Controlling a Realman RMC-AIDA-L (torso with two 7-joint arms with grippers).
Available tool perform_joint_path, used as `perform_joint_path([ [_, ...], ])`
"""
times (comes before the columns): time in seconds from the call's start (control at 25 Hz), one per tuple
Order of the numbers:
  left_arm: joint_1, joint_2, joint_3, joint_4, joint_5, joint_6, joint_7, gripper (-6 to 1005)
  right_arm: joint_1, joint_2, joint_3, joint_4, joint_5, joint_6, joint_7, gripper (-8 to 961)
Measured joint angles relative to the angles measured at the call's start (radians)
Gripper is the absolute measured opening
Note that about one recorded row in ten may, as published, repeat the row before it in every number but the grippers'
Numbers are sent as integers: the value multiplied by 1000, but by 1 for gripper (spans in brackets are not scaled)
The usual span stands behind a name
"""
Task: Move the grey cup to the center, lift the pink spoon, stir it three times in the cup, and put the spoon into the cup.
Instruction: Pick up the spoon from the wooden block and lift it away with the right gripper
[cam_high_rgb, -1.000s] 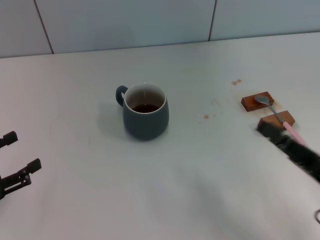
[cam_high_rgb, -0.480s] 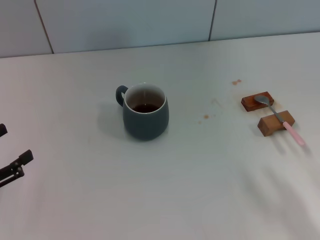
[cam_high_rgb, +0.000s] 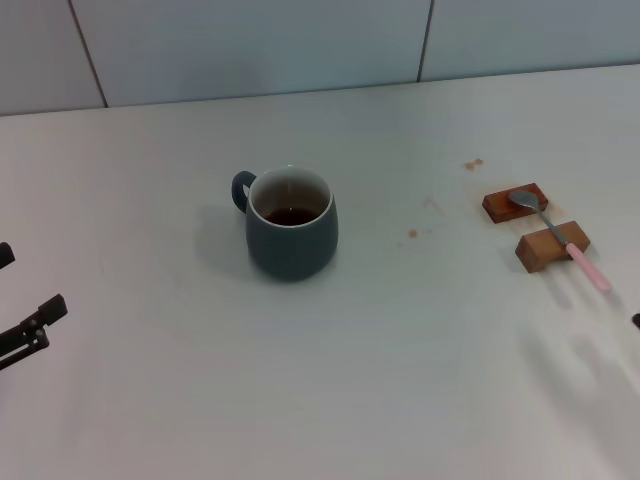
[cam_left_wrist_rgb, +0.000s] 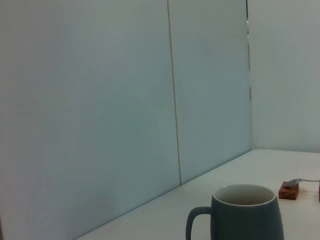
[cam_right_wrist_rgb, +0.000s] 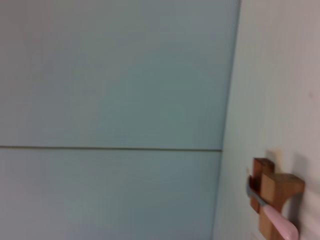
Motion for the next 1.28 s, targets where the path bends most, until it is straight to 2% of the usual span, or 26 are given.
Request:
perform_joint_path([
  [0.56,6,-10,-15,0,-2,-1,1,845,55,-4,-28,2,-19,115,12,803],
  [1.28,8,-23,-40,0,0,0,17,843,99,-5,-27,7,-20,170,19,801],
])
